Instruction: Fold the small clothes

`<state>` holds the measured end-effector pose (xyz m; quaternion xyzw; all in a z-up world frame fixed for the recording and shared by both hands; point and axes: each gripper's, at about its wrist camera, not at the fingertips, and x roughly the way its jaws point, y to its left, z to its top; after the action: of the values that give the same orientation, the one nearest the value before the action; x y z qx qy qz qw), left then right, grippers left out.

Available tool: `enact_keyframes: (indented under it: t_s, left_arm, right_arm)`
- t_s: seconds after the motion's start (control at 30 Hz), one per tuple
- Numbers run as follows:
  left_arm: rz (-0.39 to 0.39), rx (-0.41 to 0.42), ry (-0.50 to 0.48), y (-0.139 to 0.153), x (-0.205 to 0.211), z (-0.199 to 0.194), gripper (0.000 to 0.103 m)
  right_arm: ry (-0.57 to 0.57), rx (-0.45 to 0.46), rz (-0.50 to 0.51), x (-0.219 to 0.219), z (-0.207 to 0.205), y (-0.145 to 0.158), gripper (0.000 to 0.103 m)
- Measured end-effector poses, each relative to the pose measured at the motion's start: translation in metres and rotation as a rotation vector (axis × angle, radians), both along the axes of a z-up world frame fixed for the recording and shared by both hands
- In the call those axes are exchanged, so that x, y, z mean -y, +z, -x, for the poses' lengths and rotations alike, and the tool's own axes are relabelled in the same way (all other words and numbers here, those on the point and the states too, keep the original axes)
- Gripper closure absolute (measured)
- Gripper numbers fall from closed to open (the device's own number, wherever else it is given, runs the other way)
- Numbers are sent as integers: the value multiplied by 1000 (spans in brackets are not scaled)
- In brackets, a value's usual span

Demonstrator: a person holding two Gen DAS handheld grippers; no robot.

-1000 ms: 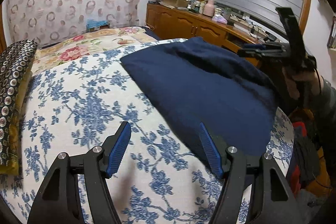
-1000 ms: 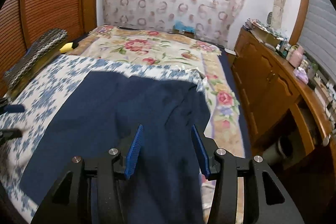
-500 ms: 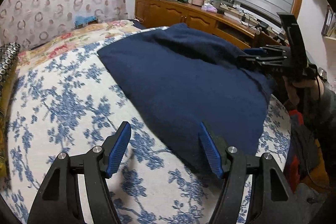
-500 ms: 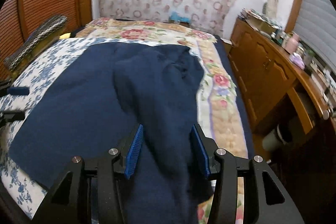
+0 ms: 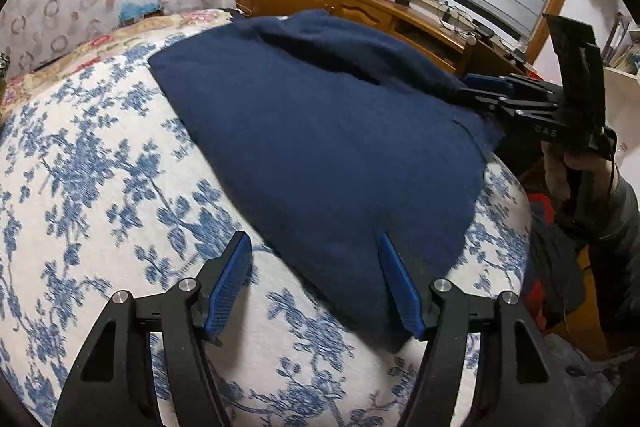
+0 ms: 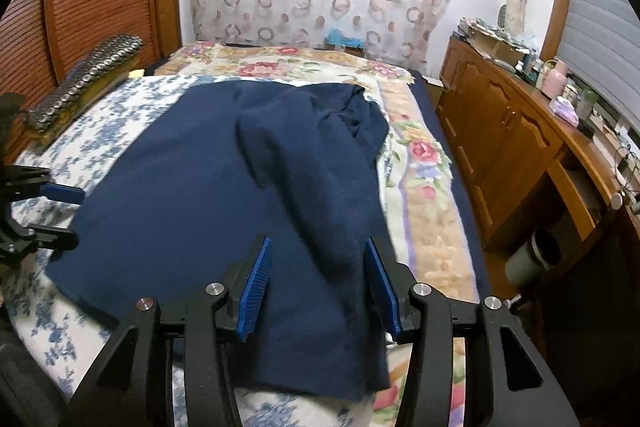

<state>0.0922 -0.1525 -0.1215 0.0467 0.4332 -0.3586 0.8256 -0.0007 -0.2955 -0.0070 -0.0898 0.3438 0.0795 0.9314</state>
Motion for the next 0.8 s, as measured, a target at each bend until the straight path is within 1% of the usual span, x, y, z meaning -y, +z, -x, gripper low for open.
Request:
enact_keyframes:
  t_s: [0.07, 0.17, 0.2, 0.27, 0.3, 0.33, 0.37, 0.47, 0.57, 0.7, 0.8]
  left_arm:
    - [2, -15, -19, -1, 3, 4, 41]
    - [-1, -21, -41, 0, 6, 8, 48]
    - [4, -29, -48, 0, 7, 9, 52]
    - [18, -50, -66, 0, 8, 10, 67]
    - [23, -55, -74, 1, 9, 10, 78]
    - [18, -48, -74, 3, 10, 11, 84]
    - [17, -32, -75, 7, 11, 12, 87]
    - [76, 4, -62, 29, 9, 9, 90]
    - [112, 46, -53, 50, 9, 5, 90]
    - [138, 80, -44, 69, 11, -3, 90]
    - [143, 92, -42, 76, 12, -8, 90]
  right_arm:
    - [14, 5, -5, -4, 4, 1, 49]
    - [42, 6, -12, -13, 9, -1, 47]
    - [51, 5, -13, -14, 11, -2, 47]
    - [68, 1, -15, -19, 13, -5, 46]
    - [78, -3, -17, -21, 14, -7, 46]
    - [94, -9, -20, -24, 16, -9, 46]
    - [103, -13, -21, -25, 16, -10, 45]
    - [141, -28, -21, -31, 18, -13, 45]
    - [181, -39, -22, -37, 21, -15, 44]
    - [232, -47, 2, -44, 29, -20, 44]
    - [252, -59, 21, -43, 30, -24, 43]
